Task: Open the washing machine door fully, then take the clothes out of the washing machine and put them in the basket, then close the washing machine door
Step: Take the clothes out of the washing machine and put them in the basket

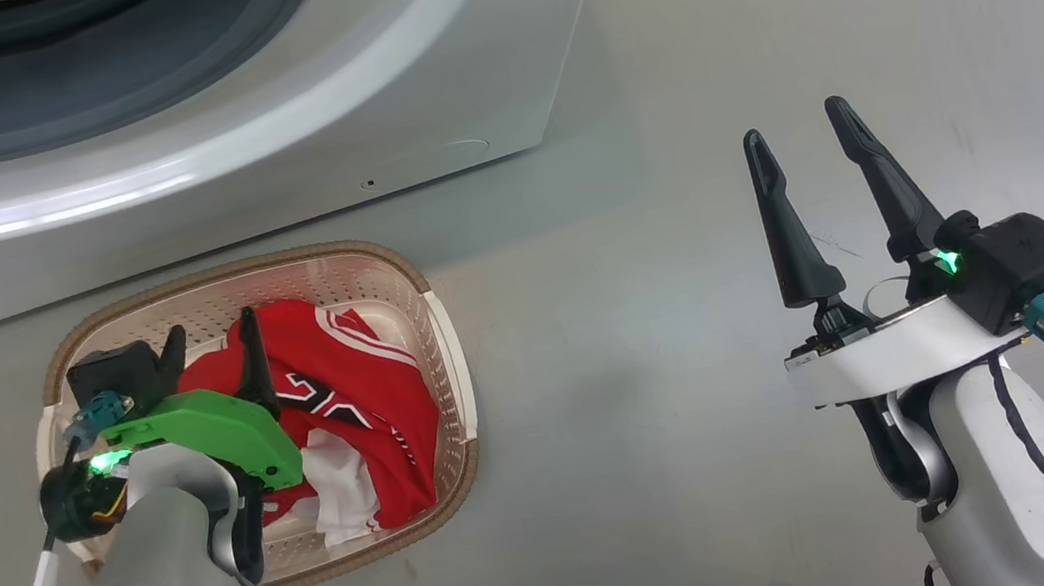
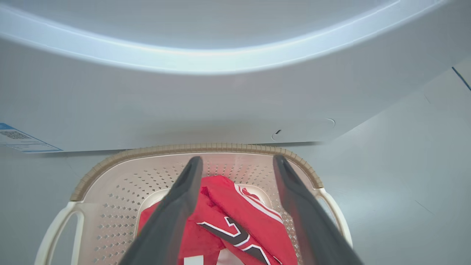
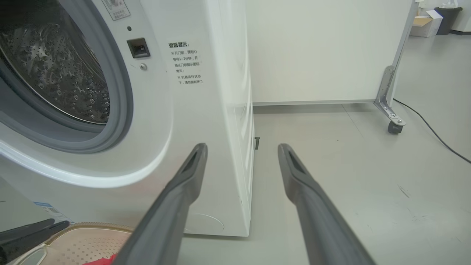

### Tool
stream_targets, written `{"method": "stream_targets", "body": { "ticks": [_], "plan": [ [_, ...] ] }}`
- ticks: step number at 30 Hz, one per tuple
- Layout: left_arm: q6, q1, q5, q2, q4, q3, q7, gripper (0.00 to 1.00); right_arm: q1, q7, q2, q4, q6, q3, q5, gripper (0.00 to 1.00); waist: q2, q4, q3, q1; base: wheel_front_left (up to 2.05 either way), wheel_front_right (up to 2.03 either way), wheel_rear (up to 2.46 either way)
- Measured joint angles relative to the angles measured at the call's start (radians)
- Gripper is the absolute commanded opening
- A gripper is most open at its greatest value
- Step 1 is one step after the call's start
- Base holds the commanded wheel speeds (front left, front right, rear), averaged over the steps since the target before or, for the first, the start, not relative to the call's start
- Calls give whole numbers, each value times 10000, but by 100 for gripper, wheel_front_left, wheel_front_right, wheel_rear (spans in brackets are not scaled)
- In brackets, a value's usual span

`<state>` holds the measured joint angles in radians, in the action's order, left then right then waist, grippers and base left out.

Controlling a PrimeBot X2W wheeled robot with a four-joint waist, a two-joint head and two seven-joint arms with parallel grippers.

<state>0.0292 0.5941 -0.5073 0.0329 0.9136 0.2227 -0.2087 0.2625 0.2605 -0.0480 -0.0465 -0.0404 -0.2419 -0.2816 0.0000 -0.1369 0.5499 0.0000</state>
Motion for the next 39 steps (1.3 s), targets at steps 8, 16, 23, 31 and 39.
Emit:
{"method": "stream_targets", "body": {
  "ticks": [8,16,23,31,39],
  "plan": [
    [199,-9,63,-15,-623,203,-403,100,-137,2,-21,-115,4,397,303,100,0,332,-565,0,0,0,0],
    [192,-68,412,-33,-1459,324,-428,100,-427,2,-82,-320,4,566,433,100,0,666,-1142,0,0,0,0],
    [12,-379,871,-38,-2943,194,-433,100,-785,2,-77,-520,6,756,454,100,0,863,-1777,0,0,0,0],
    [-123,-1362,1312,-15,-3795,242,-433,100,-1227,0,-65,-732,21,832,522,100,0,1081,-2524,0,0,0,0],
    [-472,-2424,1419,-12,-4729,46,-433,100,-1738,0,-46,-836,21,936,541,100,0,1241,-3272,0,0,0,0]
  ]
}}
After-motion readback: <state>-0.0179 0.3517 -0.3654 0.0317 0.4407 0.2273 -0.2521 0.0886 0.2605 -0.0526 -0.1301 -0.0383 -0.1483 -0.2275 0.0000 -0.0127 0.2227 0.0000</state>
